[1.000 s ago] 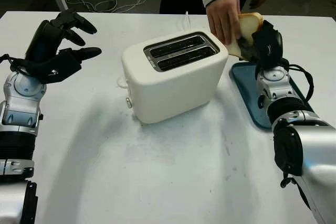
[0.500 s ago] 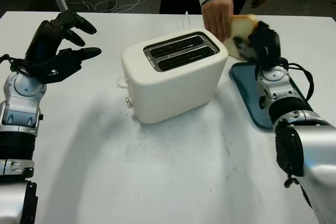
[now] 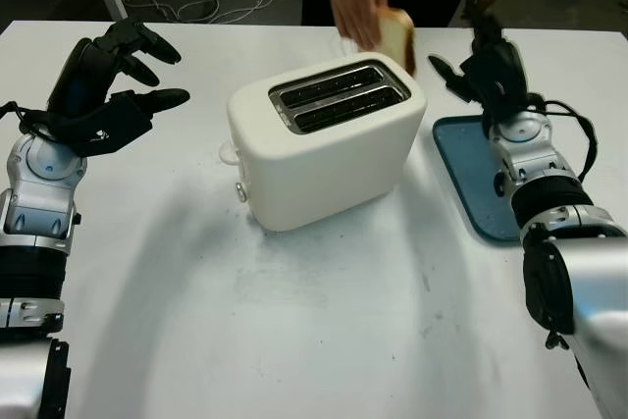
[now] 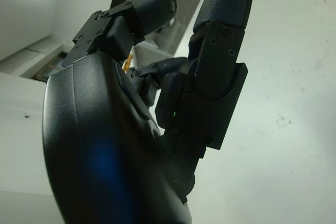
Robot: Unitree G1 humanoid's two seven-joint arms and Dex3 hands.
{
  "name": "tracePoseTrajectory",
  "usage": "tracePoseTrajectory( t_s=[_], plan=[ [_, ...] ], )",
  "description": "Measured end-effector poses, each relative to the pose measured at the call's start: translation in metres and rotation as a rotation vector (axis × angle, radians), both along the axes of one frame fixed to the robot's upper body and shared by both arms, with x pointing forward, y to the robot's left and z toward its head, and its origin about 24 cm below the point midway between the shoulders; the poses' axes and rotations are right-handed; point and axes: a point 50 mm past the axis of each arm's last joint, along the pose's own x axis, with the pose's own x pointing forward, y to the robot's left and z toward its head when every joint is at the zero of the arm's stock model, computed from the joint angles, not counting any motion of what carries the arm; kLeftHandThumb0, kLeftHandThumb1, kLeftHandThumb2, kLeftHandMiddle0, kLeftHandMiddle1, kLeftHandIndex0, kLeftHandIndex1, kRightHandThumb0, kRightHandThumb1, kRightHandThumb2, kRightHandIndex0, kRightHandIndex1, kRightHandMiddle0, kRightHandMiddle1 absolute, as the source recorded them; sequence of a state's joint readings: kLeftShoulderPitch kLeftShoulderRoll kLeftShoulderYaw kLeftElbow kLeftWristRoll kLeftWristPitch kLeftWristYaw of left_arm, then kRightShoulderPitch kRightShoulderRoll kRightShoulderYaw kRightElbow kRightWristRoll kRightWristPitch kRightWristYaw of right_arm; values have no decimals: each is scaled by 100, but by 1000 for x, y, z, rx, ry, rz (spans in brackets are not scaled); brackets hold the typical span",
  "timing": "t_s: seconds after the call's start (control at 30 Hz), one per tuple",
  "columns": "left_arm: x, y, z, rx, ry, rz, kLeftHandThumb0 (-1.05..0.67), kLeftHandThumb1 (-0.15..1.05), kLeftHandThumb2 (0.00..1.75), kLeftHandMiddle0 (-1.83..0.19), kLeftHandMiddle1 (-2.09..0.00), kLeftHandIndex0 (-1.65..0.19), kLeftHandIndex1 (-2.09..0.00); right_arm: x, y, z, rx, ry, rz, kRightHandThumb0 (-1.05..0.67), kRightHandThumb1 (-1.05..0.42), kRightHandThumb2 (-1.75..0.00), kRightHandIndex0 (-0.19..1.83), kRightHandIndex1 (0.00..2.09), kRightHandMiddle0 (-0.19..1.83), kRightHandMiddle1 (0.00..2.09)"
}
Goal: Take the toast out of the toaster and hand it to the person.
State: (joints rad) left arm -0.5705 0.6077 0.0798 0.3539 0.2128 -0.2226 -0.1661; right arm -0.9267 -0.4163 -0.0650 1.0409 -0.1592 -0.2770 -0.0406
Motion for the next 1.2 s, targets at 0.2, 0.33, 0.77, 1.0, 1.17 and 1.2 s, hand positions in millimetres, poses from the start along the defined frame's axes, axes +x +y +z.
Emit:
tracePoseTrajectory(
  t_s=[0.2,0.33,0.77,1.0,1.17,1.2],
  plan=[
    [-4,-2,-5,-32,-8,-11,-92,92,9,-40,-134,-33,-123,-29,0,-17,-15,-71,64,-63,-92,-41,6,3,5,2],
    [-21,-7,-14,-78,-26,3,-89,92,13,-39,-131,-30,-118,-58,15,-31,18,-100,107,-58,-92,-52,10,4,9,3],
    [-86,-31,-89,-511,25,154,-84,91,18,-1,-145,-1,-127,-161,70,-84,347,37,193,-52,-92,-68,10,2,10,1],
    [-92,-42,-103,-575,39,171,-87,92,22,0,-131,0,-113,-167,87,-105,464,50,89,-48,-92,-63,18,5,18,4],
    [-90,-52,-113,-590,87,159,-91,92,19,0,-128,0,-112,-164,89,-113,479,72,57,-48,-92,-63,18,4,19,3],
    [-89,-54,-116,-596,97,156,-92,92,19,0,-129,0,-113,-164,89,-113,474,73,53,-48,-92,-63,18,4,19,3]
  ],
)
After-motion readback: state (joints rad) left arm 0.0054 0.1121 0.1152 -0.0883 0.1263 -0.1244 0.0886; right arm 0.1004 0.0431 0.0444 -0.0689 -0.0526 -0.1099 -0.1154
